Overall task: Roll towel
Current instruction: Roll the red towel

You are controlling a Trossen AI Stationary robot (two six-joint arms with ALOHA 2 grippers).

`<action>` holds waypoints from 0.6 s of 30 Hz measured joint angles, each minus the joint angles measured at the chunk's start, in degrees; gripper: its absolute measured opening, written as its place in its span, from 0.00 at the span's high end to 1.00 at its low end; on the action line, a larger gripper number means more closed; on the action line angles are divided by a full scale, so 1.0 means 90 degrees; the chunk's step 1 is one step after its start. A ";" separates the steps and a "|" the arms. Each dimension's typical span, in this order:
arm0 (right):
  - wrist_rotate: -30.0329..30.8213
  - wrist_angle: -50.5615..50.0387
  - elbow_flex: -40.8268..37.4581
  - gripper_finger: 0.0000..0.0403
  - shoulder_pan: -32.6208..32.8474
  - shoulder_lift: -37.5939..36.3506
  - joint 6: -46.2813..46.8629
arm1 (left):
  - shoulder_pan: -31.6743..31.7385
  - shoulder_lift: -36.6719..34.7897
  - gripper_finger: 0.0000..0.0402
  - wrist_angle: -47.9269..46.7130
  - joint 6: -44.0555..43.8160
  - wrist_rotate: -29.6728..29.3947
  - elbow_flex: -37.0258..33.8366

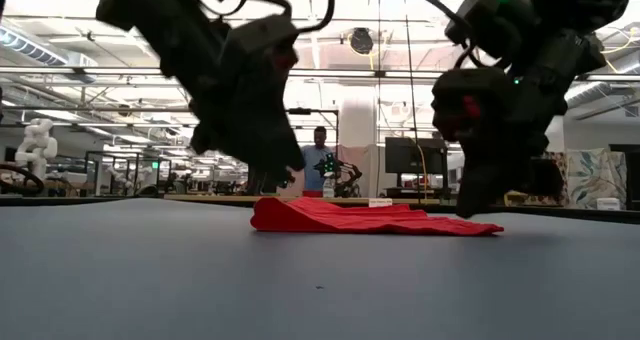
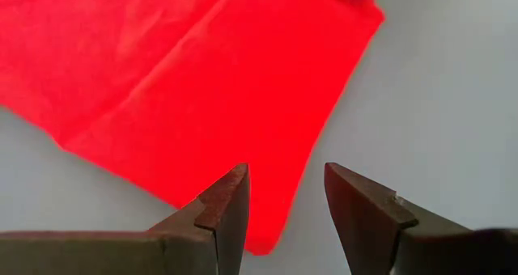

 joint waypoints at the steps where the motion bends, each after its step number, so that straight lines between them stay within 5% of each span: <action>1: -0.0025 0.0055 0.0000 1.00 0.0002 0.0074 0.0056 | 0.0013 0.0000 0.59 0.0131 -0.0031 0.0004 -0.0122; 18: 0.0040 0.0086 0.0017 1.00 0.1237 0.0383 0.1794 | -0.0474 0.0581 0.59 0.1916 -0.0601 0.1091 -0.0716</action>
